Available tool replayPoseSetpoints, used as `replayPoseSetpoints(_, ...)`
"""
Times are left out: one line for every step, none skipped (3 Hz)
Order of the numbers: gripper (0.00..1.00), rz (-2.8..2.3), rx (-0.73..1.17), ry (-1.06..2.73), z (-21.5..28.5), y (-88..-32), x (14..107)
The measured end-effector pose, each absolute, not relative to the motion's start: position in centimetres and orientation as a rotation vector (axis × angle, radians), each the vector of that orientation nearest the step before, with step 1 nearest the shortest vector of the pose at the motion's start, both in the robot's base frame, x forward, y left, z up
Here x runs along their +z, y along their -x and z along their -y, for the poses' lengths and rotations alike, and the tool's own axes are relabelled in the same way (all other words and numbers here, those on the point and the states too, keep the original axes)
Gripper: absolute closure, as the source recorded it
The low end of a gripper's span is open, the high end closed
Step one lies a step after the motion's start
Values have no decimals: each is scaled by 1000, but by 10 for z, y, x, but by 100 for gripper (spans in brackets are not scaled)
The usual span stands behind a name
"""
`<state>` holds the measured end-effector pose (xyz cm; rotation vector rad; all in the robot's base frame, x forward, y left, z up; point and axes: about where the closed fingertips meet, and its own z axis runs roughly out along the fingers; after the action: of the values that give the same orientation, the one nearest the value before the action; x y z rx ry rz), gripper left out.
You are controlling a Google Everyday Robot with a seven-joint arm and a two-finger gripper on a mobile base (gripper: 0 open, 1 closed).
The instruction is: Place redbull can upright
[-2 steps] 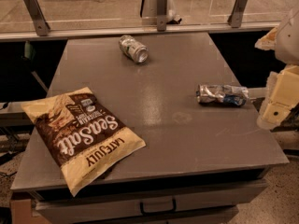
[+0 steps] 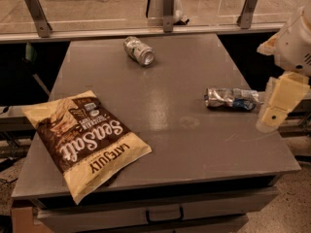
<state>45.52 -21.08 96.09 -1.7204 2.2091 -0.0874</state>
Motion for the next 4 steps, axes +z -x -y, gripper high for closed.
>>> replayPoseSetpoints(0, -2184, -70, 1747, 196, -485, 930)
replayPoseSetpoints(0, -2177, -77, 1768, 185, -516, 903)
replayPoseSetpoints(0, -2219, -85, 1767, 187, -538, 881)
replayPoseSetpoints(0, -2268, -79, 1772, 188, -550, 861)
